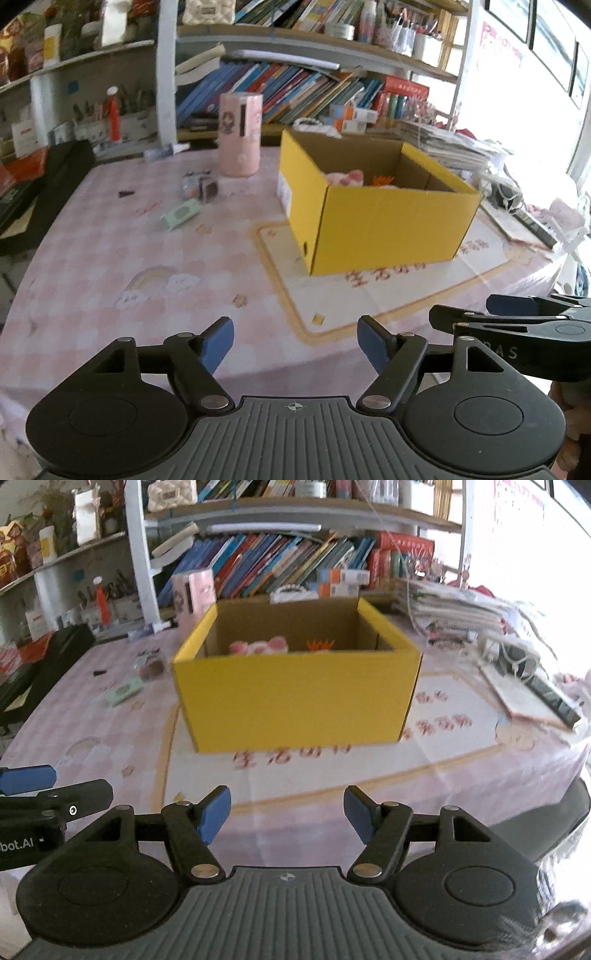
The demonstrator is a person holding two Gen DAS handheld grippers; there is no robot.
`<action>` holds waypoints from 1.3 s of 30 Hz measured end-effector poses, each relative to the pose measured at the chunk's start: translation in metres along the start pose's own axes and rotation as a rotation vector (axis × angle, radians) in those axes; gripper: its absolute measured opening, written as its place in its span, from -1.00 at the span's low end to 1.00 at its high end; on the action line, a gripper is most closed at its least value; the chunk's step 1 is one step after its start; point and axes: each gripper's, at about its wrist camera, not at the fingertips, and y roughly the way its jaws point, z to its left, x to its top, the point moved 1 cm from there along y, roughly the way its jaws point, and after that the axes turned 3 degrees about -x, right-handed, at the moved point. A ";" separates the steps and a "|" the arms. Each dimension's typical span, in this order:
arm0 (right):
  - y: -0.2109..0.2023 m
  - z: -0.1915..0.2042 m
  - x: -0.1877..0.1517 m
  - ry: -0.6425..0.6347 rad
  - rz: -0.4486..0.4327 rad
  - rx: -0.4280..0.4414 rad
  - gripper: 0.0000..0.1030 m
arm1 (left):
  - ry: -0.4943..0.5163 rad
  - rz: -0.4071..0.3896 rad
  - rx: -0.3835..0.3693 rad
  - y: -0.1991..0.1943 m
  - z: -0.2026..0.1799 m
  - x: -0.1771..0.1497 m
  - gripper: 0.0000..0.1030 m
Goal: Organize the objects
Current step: 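Withdraw both tools from the yellow box back over the table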
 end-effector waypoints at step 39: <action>-0.027 0.121 -0.003 -0.203 -0.036 0.232 0.44 | -0.129 -0.094 0.190 -0.076 0.089 -0.025 0.59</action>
